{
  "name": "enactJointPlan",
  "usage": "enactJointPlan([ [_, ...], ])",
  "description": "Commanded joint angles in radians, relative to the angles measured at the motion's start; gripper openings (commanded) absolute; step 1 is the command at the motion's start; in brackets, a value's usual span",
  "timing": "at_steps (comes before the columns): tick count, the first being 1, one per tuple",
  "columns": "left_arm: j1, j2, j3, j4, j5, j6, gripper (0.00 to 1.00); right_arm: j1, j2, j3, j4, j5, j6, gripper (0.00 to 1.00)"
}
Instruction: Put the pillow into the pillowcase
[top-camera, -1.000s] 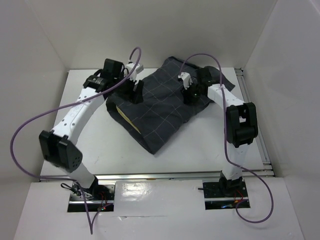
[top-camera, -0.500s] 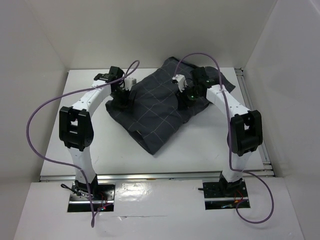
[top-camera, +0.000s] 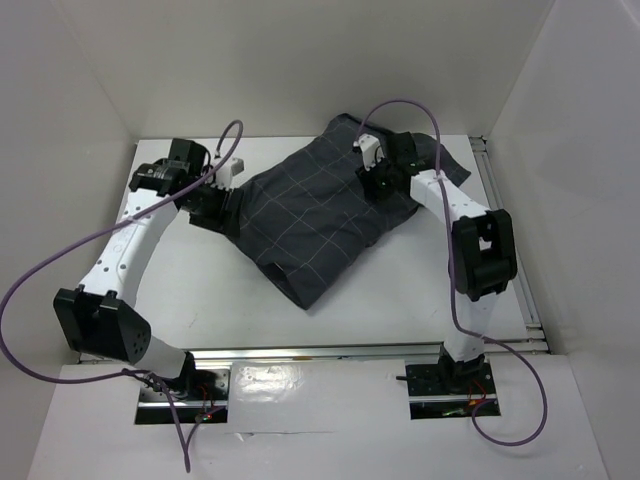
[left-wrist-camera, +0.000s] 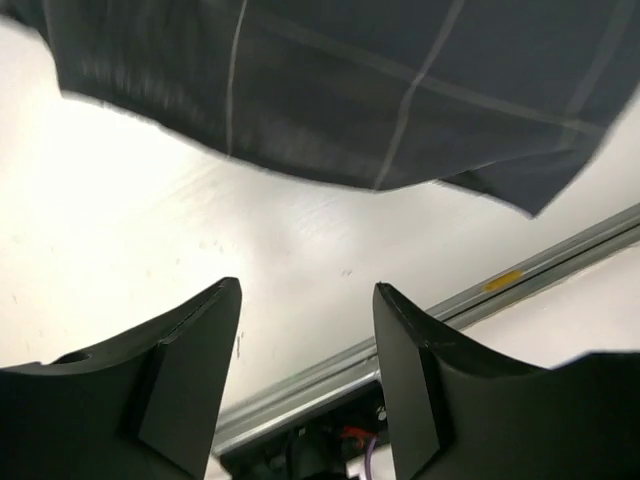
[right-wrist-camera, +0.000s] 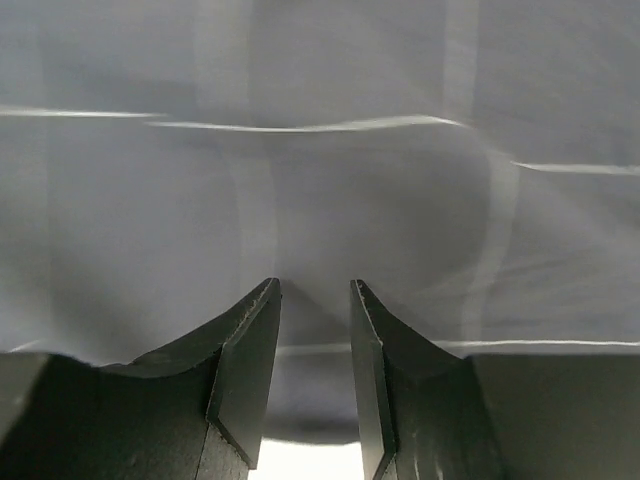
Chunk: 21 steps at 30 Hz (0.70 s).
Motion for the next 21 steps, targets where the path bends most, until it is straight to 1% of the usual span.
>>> enactJointPlan([
  [1, -0.009, -0.019, 0.096, -0.009, 0.138, 0.026, 0.69, -0.045, 0.102, -0.02, 0.155, 0.183, -0.003, 0.42],
  [2, -0.018, -0.019, 0.109, -0.018, 0.167, 0.05, 0.7, -0.072, 0.151, 0.0, 0.138, 0.218, -0.015, 0.4],
  [4, -0.018, -0.01, 0.12, 0.001, 0.216, 0.05, 0.7, -0.097, 0.185, 0.052, 0.088, 0.219, -0.016, 0.39],
  [5, -0.018, -0.01, 0.12, 0.001, 0.233, 0.062, 0.72, -0.109, 0.185, 0.061, 0.065, 0.219, -0.016, 0.37],
  [6, -0.03, 0.002, 0.132, 0.001, 0.246, 0.063, 0.72, -0.12, 0.194, 0.061, 0.02, 0.181, -0.016, 0.37],
  [7, -0.03, 0.013, 0.133, 0.011, 0.255, 0.063, 0.72, -0.129, 0.184, 0.061, 0.002, 0.17, -0.016, 0.36],
  [8, -0.03, 0.034, 0.145, 0.011, 0.294, 0.063, 0.72, -0.129, 0.171, 0.047, -0.012, 0.17, -0.016, 0.36],
  [9, -0.041, 0.044, 0.157, 0.023, 0.321, 0.063, 0.72, -0.129, 0.154, 0.035, -0.046, 0.123, -0.016, 0.35],
  [11, -0.065, 0.064, 0.171, 0.049, 0.345, 0.063, 0.72, -0.129, 0.108, 0.015, -0.092, 0.087, -0.016, 0.35],
  [13, -0.114, 0.103, 0.195, 0.075, 0.335, 0.063, 0.72, -0.097, 0.076, 0.001, -0.17, 0.041, -0.003, 0.33],
  [15, -0.14, 0.139, 0.24, 0.087, 0.31, 0.063, 0.72, -0.076, 0.053, -0.011, -0.205, 0.01, 0.012, 0.32],
  [16, -0.153, 0.172, 0.255, 0.087, 0.319, 0.063, 0.72, -0.05, 0.03, -0.011, -0.236, -0.031, 0.021, 0.32],
  [18, -0.153, 0.2, 0.295, 0.098, 0.348, 0.05, 0.72, -0.014, 0.018, -0.022, -0.265, -0.057, 0.021, 0.32],
  [21, -0.162, 0.234, 0.33, 0.098, 0.385, 0.04, 0.72, 0.059, 0.009, 0.01, -0.33, -0.117, 0.021, 0.32],
])
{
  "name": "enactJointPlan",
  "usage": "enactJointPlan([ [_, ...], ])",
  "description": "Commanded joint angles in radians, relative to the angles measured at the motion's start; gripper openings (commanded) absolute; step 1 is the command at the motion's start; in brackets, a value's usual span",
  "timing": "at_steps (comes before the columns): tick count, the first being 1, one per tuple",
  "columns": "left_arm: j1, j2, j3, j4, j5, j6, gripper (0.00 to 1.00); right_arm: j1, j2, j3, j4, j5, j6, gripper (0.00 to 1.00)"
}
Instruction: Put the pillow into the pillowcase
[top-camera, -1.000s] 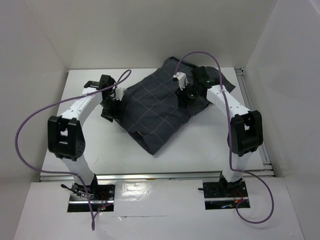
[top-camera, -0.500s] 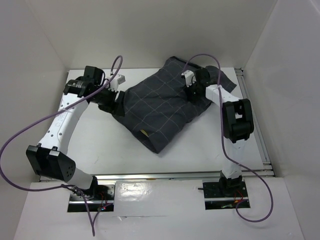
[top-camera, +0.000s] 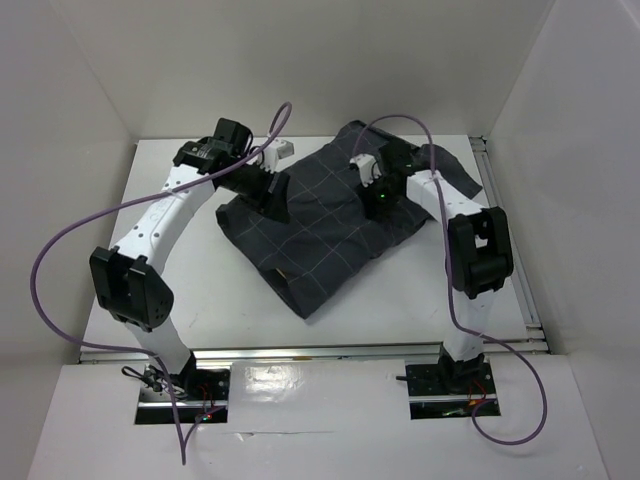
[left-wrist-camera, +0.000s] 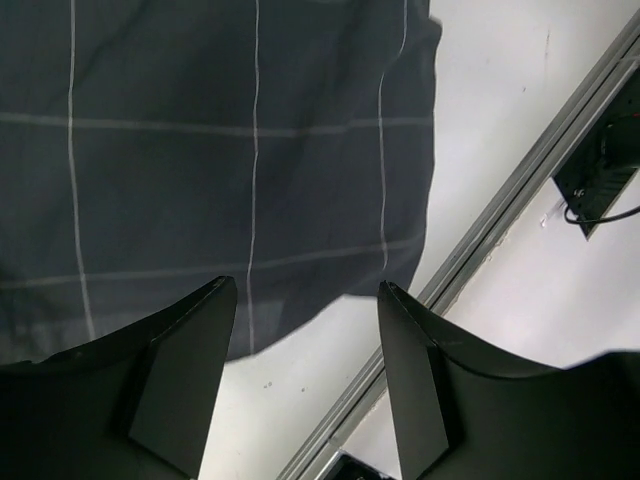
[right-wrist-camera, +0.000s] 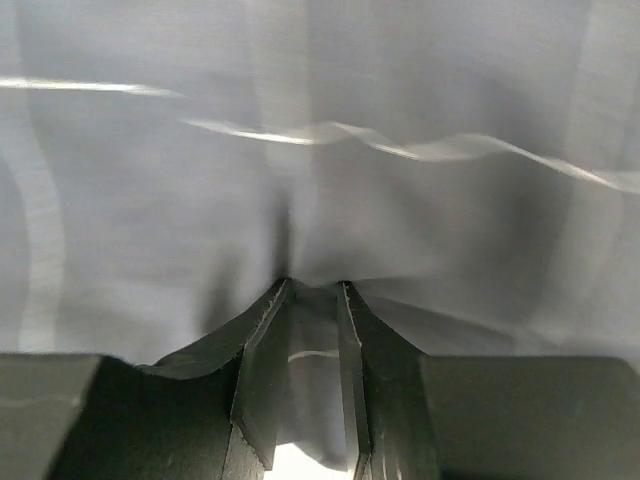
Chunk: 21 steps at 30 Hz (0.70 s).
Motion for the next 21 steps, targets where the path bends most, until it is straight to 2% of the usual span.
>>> enactJointPlan([
  [1, 0.003, 0.026, 0.071, 0.023, 0.07, 0.009, 0.72, 0.12, -0.055, 0.017, -0.205, -0.162, 0.017, 0.32],
  [5, 0.003, 0.026, 0.071, 0.037, 0.096, 0.02, 0.72, 0.202, 0.015, 0.109, -0.256, -0.249, 0.055, 0.32],
  [11, 0.003, -0.004, 0.048, 0.016, 0.125, 0.055, 0.72, 0.271, 0.158, 0.284, -0.213, -0.232, 0.174, 0.32],
  [14, 0.003, -0.016, -0.004, -0.006, 0.157, 0.055, 0.72, 0.271, 0.209, 0.391, -0.188, -0.178, 0.234, 0.36],
  [17, 0.003, -0.055, -0.076, -0.006, 0.221, 0.055, 0.67, 0.271, 0.239, 0.497, -0.147, -0.076, 0.256, 0.38],
  [21, 0.003, -0.128, -0.206, 0.075, 0.264, 0.044, 0.58, 0.135, 0.149, 0.487, -0.021, -0.02, 0.279, 0.44],
])
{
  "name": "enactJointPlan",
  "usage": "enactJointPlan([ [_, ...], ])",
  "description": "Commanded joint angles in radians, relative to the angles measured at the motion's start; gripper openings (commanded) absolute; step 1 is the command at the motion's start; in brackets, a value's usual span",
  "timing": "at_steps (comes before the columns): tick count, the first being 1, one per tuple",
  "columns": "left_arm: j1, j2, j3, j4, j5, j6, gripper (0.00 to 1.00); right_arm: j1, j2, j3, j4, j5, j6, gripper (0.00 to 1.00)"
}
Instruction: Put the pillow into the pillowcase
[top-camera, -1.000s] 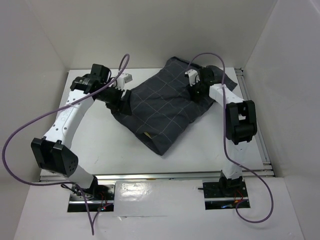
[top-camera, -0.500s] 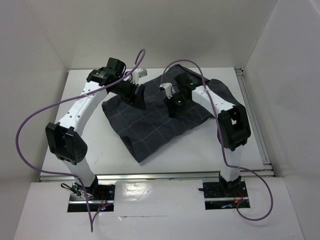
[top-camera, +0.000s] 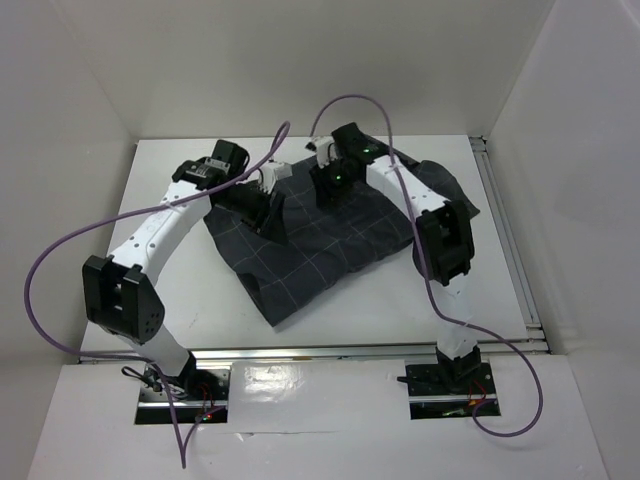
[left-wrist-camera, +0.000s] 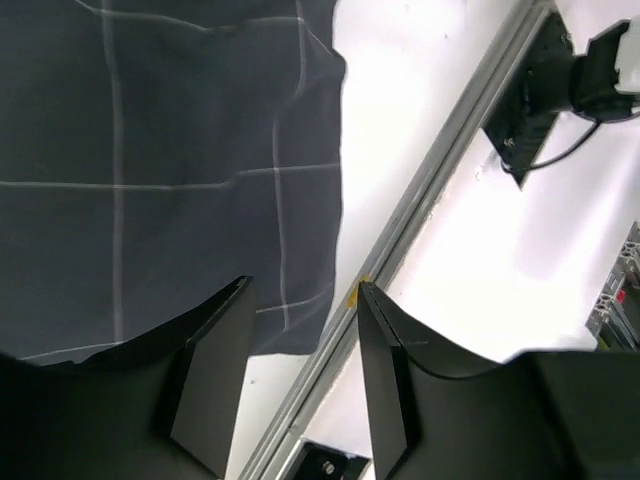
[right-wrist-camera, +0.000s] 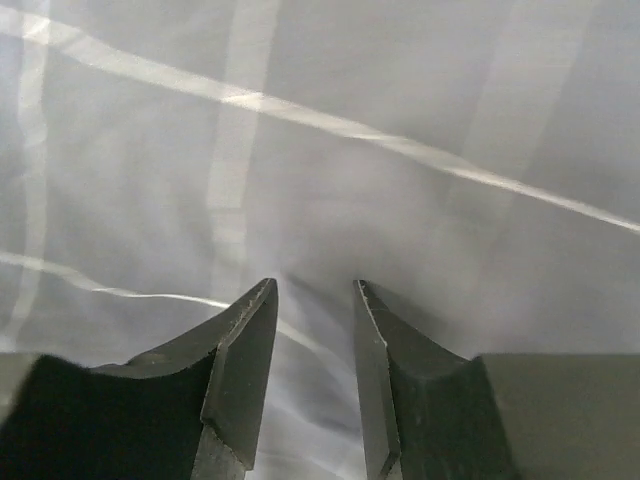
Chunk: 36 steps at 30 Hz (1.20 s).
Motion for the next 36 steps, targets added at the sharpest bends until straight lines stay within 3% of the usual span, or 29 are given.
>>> enactJointPlan([
  [1, -0.012, -0.086, -0.091, 0.076, 0.075, 0.018, 0.58, -0.132, -0.105, 0.049, 0.132, 0.085, 0.044, 0.44],
  [4, -0.05, -0.087, -0.16, 0.107, 0.034, 0.033, 0.54, -0.197, -0.153, 0.029, 0.156, 0.075, 0.004, 0.47],
  [8, -0.081, 0.007, -0.192, 0.191, -0.034, 0.046, 0.4, -0.217, -0.164, -0.054, 0.19, 0.106, -0.108, 0.48],
  [13, -0.101, 0.184, -0.12, 0.258, -0.137, 0.024, 0.24, -0.237, -0.094, -0.142, 0.164, 0.17, -0.203, 0.43],
  [15, -0.101, 0.246, -0.065, 0.259, -0.209, 0.009, 0.15, -0.246, -0.077, -0.169, 0.147, 0.17, -0.223, 0.41],
  [19, -0.077, 0.317, -0.045, 0.298, -0.393, -0.046, 0.07, -0.255, -0.063, -0.212, 0.072, 0.178, -0.232, 0.37],
  [27, 0.034, 0.317, -0.034, 0.351, -0.546, -0.094, 0.06, -0.255, -0.176, -0.384, 0.0, 0.104, -0.175, 0.35],
  [31, 0.097, 0.326, 0.034, 0.351, -0.543, -0.106, 0.06, -0.226, -0.216, -0.384, -0.046, 0.027, -0.139, 0.35],
  [36, 0.127, 0.326, 0.073, 0.311, -0.481, -0.106, 0.07, -0.179, -0.248, -0.424, 0.025, 0.078, -0.116, 0.35],
])
